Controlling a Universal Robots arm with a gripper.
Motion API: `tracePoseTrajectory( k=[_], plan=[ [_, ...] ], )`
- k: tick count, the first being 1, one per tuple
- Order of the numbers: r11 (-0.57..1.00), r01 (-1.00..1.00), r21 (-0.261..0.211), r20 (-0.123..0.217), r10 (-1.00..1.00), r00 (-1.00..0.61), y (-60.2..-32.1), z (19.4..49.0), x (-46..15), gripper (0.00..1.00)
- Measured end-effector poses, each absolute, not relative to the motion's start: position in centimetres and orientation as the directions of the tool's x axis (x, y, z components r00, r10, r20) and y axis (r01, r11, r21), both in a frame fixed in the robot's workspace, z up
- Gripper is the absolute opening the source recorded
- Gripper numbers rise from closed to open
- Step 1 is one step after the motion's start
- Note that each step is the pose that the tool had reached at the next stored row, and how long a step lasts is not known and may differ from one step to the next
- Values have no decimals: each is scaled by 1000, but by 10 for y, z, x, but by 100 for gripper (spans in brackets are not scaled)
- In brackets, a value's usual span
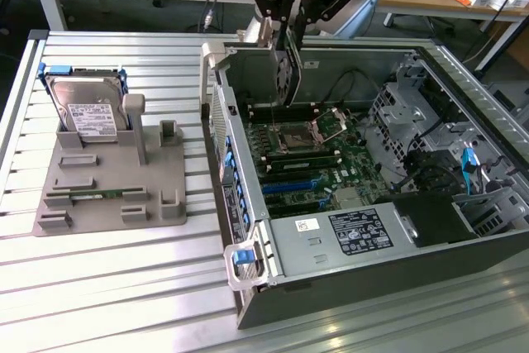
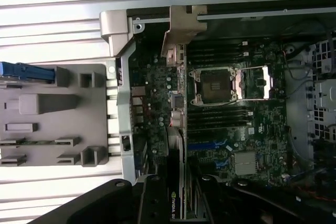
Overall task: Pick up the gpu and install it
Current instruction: 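Pick up the gpu and move the gpu toward the slot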
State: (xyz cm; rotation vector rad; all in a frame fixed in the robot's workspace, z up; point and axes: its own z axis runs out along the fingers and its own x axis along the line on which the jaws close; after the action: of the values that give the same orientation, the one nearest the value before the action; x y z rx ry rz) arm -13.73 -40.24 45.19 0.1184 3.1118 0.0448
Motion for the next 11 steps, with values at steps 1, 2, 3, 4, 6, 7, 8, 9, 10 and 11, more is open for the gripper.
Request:
tracePoseTrajectory(
  k=[1, 2, 3, 4, 6, 7, 8, 9, 10, 11],
  plan=[
    [997, 76, 30, -26, 76, -997, -402, 452, -135, 26],
    [997, 76, 30, -26, 76, -997, -402, 452, -133, 26],
    [997, 76, 30, -26, 76, -997, -402, 452, -132, 26],
    [997, 76, 30, -26, 76, -997, -402, 452, -131, 26],
    [997, 76, 30, -26, 76, -997, -402, 452, -127, 26],
    [997, 76, 30, -26, 76, -997, -402, 452, -123, 26],
    [997, 76, 30, -26, 76, -997, -402, 452, -121, 26],
    [997, 76, 30, -26, 76, -997, -402, 452, -118, 26],
    [997, 76, 30, -26, 76, -997, -402, 452, -116, 26],
    [997, 76, 30, -26, 76, -997, -402, 452, -112, 26]
  ],
)
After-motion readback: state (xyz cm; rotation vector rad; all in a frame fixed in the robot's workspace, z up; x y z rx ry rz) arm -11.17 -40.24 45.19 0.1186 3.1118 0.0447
